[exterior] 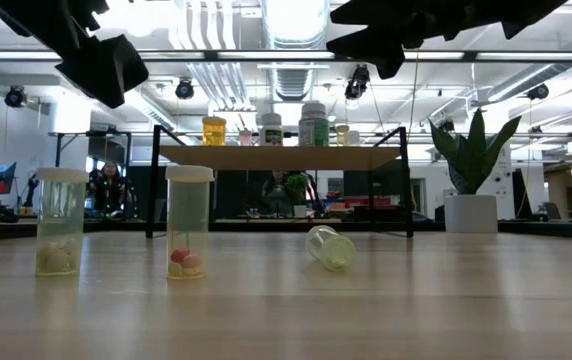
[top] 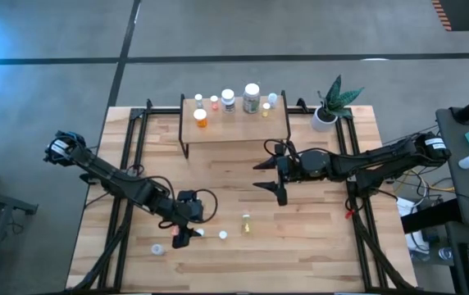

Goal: Pick and place medicine bottles onto shelf by color
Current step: Put the left yellow medicine bottle on the shelf

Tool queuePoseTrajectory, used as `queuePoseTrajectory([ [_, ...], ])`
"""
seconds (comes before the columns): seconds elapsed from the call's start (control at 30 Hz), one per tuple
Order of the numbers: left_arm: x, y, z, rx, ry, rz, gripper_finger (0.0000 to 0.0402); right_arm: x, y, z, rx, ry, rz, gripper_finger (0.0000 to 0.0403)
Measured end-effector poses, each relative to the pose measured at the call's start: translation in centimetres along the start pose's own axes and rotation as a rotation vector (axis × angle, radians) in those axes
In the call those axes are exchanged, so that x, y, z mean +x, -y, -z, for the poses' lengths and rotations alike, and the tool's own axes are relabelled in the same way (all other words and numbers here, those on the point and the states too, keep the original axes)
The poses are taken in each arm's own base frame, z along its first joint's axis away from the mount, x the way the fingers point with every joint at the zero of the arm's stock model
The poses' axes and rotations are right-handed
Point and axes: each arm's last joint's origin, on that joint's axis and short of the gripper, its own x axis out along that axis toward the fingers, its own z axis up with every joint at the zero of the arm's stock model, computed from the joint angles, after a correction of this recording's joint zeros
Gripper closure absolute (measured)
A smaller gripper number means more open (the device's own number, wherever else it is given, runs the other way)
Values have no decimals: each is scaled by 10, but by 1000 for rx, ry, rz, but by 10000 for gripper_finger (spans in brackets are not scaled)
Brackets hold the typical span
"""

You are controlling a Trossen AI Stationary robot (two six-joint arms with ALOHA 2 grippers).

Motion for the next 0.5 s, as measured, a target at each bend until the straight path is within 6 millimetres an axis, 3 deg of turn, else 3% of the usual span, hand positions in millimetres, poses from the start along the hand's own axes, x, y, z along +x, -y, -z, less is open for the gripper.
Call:
queuePoseTrajectory([
  [0.5, 2, 1, 4, -14, -3, -19, 171, 0, 0, -1, -15, 6, 0, 154],
])
